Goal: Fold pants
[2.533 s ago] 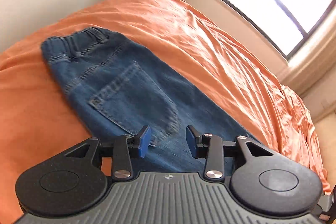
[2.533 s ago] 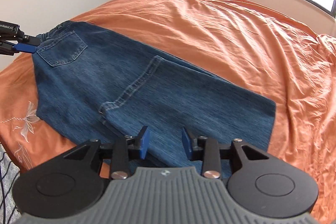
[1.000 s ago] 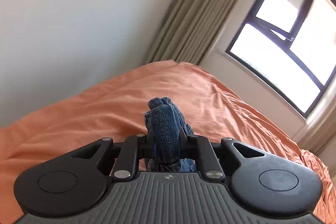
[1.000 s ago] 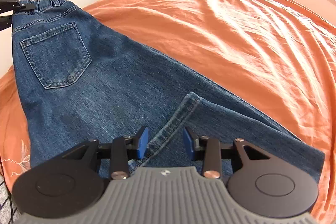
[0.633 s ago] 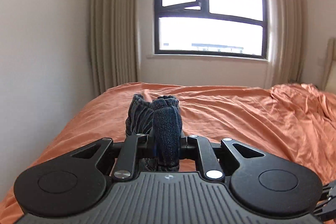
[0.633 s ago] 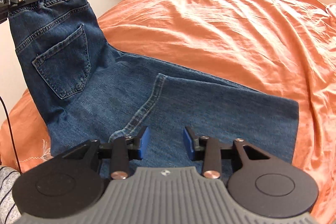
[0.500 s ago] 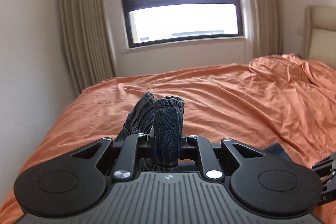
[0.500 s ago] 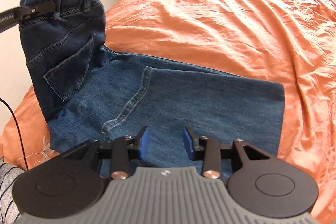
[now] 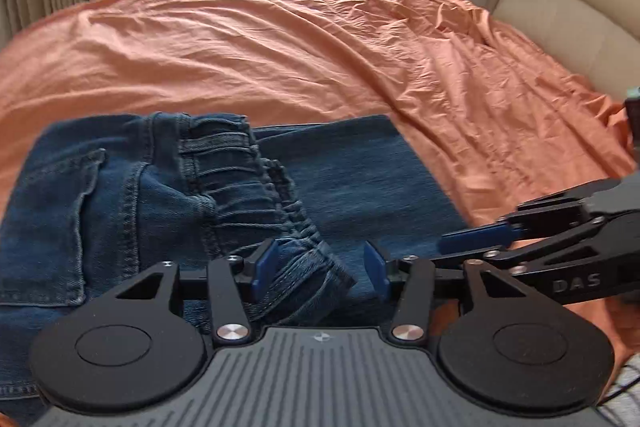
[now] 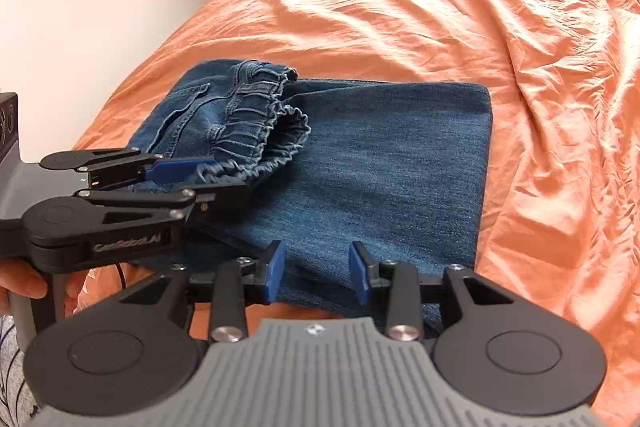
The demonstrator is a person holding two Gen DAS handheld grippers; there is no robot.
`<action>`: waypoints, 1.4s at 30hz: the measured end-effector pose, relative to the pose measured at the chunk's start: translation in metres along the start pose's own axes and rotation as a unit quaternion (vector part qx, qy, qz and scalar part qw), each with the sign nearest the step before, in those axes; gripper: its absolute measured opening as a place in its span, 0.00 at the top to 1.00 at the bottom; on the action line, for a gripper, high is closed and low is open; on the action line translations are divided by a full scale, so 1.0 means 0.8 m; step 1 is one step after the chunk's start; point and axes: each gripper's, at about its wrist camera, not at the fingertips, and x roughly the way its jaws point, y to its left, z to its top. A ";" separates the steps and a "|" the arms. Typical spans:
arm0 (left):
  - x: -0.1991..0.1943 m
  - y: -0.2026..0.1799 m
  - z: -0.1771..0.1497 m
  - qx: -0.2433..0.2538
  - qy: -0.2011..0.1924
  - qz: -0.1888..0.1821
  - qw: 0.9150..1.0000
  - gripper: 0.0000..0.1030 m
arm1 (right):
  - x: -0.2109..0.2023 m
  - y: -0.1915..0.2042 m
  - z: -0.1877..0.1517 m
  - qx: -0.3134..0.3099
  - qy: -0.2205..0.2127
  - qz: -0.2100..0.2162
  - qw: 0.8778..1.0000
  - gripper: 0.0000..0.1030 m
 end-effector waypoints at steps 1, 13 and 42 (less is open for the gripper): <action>-0.006 0.004 0.006 -0.012 0.003 -0.018 1.000 0.43 | -0.002 0.000 0.002 0.004 -0.004 0.005 1.000 0.67; -0.060 0.113 0.034 -0.038 -0.034 0.074 0.996 0.42 | 0.076 0.017 0.069 0.106 -0.028 0.089 0.990 0.57; -0.060 0.224 -0.015 -0.126 -0.001 0.086 0.988 0.48 | 0.104 0.018 0.015 0.193 0.014 0.078 0.978 0.99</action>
